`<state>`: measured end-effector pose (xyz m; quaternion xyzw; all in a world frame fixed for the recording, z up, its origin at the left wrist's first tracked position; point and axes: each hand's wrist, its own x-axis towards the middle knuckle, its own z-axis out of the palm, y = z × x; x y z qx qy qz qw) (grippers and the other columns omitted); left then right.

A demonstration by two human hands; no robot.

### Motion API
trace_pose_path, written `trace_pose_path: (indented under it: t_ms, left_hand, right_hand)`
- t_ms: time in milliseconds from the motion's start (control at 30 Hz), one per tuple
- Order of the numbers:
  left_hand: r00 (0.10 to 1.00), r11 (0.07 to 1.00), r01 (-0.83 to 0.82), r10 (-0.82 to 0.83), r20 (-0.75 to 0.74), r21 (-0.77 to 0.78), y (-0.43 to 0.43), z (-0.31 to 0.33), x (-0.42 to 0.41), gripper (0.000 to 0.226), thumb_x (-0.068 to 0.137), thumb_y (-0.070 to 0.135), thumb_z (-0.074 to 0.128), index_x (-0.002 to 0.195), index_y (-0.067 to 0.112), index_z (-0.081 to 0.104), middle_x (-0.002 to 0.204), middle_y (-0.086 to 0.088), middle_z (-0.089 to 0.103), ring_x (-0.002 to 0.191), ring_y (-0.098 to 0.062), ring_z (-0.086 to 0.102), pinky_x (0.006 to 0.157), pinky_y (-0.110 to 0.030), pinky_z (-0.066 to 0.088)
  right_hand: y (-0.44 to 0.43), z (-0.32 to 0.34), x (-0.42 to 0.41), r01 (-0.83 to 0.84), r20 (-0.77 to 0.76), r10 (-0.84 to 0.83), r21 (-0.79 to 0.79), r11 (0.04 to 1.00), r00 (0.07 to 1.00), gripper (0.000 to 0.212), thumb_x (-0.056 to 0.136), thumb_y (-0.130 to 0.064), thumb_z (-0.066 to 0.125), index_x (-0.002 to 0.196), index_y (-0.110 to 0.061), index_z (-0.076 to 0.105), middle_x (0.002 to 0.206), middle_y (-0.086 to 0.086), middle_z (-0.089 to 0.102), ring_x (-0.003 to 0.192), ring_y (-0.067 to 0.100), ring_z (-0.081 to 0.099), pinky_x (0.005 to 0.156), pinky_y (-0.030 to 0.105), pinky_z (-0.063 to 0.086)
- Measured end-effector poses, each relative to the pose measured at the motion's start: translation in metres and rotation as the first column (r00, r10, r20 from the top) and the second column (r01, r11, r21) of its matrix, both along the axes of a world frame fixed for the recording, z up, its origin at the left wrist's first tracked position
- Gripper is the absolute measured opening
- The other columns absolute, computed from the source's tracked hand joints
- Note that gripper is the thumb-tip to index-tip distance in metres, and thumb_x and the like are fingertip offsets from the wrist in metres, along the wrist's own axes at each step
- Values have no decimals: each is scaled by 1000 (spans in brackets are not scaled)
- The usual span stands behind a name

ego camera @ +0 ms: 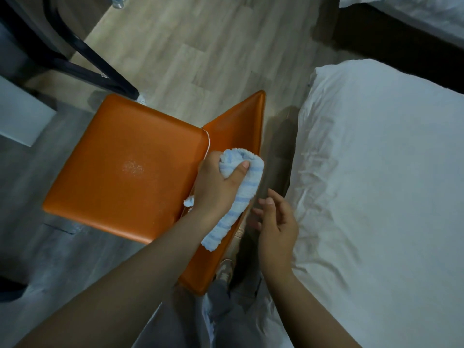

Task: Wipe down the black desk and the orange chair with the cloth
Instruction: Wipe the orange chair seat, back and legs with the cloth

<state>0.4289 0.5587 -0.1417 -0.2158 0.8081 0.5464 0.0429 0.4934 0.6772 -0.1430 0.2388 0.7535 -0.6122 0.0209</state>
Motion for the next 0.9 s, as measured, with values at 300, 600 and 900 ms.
trace_pose_path:
  t_ms: [300, 600, 900]
  left_hand:
    - [999, 988, -35, 39, 23, -148, 14, -17, -2, 52, 90, 54, 53, 126, 17, 49, 122, 1, 58, 109, -12, 55, 91, -25, 40]
    - [992, 992, 45, -31, 123, -120, -6, -49, 2, 48, 94, 51, 41, 123, 15, 55, 112, -3, 63, 101, -17, 61, 91, -40, 51]
    - [964, 991, 72, -40, 264, -111, -30, -93, 13, 53, 93, 51, 38, 128, 13, 48, 121, -9, 57, 107, -24, 58, 94, -45, 48]
  right_hand:
    - [-6, -6, 0, -30, 1, 30, -46, 998, 1000, 31, 100, -28, 47, 127, -16, 57, 106, -3, 70, 96, 12, 69, 76, 31, 60]
    - [-12, -10, -11, -18, -61, 19, 20, 1000, 998, 29, 101, -28, 45, 122, -16, 60, 106, -2, 69, 93, 10, 68, 72, 22, 58]
    - [-26, -24, -31, 43, -106, -32, 104, 994, 994, 25, 101, -34, 47, 116, -23, 62, 107, -11, 67, 94, -2, 64, 71, 11, 52]
